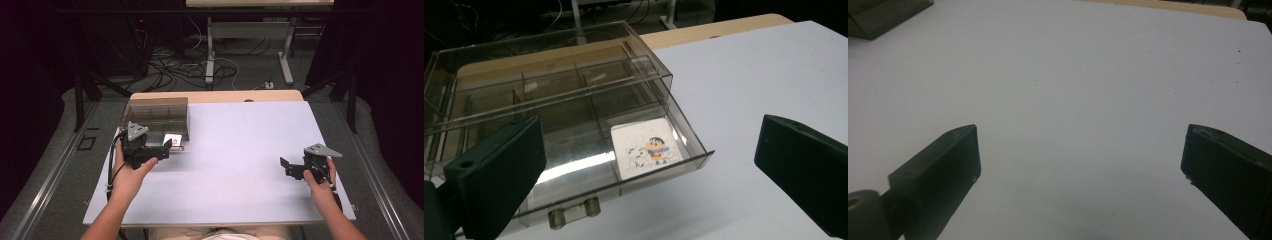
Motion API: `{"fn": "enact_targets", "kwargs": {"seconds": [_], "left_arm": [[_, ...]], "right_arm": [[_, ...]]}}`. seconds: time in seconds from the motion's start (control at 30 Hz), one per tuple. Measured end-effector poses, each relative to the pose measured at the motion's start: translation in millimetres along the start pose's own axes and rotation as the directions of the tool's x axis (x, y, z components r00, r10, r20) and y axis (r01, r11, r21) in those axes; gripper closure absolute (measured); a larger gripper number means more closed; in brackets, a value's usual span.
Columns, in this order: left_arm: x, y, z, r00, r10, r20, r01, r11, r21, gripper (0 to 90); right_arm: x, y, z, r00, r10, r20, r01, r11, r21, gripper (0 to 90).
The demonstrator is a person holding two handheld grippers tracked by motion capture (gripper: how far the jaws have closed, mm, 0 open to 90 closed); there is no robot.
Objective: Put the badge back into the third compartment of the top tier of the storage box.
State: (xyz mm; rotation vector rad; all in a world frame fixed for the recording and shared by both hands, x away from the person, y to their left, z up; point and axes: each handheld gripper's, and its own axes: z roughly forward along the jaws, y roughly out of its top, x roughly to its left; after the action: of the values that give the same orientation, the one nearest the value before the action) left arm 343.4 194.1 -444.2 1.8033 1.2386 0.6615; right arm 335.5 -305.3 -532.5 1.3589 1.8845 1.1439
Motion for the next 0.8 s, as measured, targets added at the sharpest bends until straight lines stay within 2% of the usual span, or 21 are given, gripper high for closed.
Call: {"fn": "enact_targets", "kwargs": {"seconds": [0.1, 0.27, 0.3, 0.47, 0.53, 0.67, 0.8], "left_arm": [[5.7, -8.6, -3.5, 0.9995, -0.032, -0.004, 0.032, 0.9995, 0.001, 0.7], [18.2, -23.4, -8.6, 0.999, -0.044, -0.011, 0.044, 0.999, 0.01, 0.7], [19.3, -26.1, -8.9, 0.9976, -0.069, -0.01, 0.069, 0.9976, 0.003, 0.7], [27.0, -35.8, -14.2, 0.997, -0.075, -0.02, 0.075, 0.9971, 0.011, 1.0], [29.5, -39.0, -16.3, 0.9976, -0.062, -0.032, 0.062, 0.998, 0.014, 1.1], [34.7, -46.5, -19.7, 0.9973, -0.061, -0.041, 0.062, 0.9979, 0.017, 1.1], [40.9, -55.1, -21.7, 0.9962, -0.07, -0.053, 0.071, 0.9972, 0.025, 1.5]], "right_arm": [[-0.2, 0.0, -0.4, 1.0, -0.001, -0.003, 0.001, 1.0, 0.001, 2.6], [-0.4, 0.0, -0.4, 1.0, 0.0, -0.002, 0.0, 1.0, 0.003, 2.6], [-0.4, -0.1, -0.4, 1.0, -0.001, -0.002, 0.001, 1.0, 0.003, 2.6], [-0.1, -0.1, 0.0, 1.0, -0.003, -0.002, 0.003, 1.0, 0.001, 2.6], [-0.2, -0.1, 0.0, 1.0, -0.005, 0.001, 0.005, 1.0, 0.001, 2.6], [-0.2, -0.1, -0.4, 1.0, -0.005, -0.003, 0.005, 1.0, 0.005, 2.6], [-0.3, -0.3, -0.2, 1.0, -0.005, 0.002, 0.005, 1.0, 0.003, 2.6]]}}
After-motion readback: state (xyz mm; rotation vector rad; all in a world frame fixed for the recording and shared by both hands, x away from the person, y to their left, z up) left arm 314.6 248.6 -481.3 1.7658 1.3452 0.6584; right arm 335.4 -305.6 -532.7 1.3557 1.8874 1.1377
